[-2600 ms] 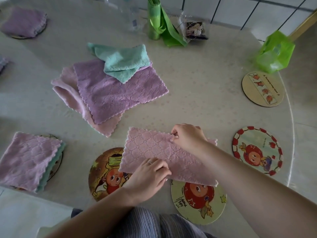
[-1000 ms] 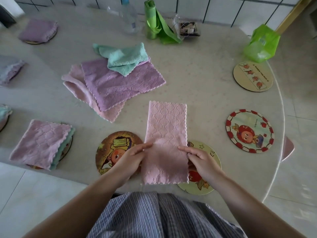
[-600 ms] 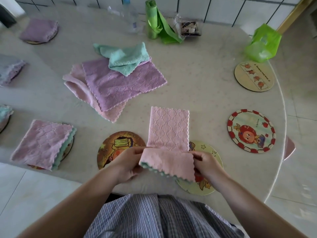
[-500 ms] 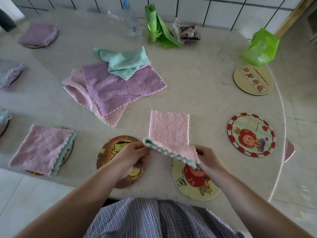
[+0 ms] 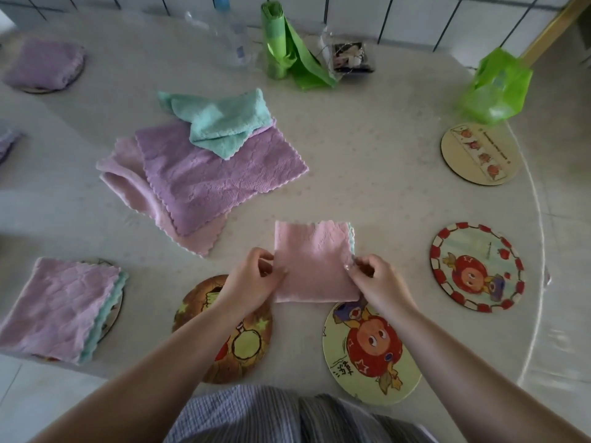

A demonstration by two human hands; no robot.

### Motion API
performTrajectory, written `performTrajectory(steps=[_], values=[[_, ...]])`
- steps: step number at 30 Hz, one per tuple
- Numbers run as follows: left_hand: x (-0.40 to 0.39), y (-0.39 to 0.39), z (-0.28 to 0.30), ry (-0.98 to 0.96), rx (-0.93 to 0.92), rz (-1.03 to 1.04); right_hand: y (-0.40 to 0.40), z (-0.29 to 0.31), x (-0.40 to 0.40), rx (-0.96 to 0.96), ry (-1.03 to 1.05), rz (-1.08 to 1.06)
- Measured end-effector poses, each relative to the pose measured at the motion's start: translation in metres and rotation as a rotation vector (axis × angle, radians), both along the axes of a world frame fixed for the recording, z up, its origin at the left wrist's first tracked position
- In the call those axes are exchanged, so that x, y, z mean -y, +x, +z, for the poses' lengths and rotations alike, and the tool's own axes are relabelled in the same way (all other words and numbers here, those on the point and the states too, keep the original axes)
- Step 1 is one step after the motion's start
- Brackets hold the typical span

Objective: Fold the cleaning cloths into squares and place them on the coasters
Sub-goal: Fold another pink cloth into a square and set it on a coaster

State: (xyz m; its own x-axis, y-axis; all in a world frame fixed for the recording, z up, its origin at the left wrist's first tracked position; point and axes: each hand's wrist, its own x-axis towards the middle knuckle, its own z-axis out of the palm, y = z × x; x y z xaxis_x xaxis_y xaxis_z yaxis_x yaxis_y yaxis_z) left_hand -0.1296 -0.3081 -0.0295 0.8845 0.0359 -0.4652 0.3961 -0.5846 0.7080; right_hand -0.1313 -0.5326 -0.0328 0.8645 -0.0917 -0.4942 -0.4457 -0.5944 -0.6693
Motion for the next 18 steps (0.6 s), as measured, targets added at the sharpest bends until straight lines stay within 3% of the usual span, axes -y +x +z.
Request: performTrajectory(steps=[5,8,18], values=[[0.002,-0.007,0.001,-0.120,0.118,-0.081,-0.003,0.005,-0.006,0.127,0.067,0.088],[0.004,-0.006,-0.002,-0.080,0.212,-0.178,-0.006,0.000,-0.005,0.193,0.017,0.212],[0.007,-0.001,-0.011,0.120,0.243,-0.262,-0.009,-0.005,-0.004,0.225,-0.034,0.172]])
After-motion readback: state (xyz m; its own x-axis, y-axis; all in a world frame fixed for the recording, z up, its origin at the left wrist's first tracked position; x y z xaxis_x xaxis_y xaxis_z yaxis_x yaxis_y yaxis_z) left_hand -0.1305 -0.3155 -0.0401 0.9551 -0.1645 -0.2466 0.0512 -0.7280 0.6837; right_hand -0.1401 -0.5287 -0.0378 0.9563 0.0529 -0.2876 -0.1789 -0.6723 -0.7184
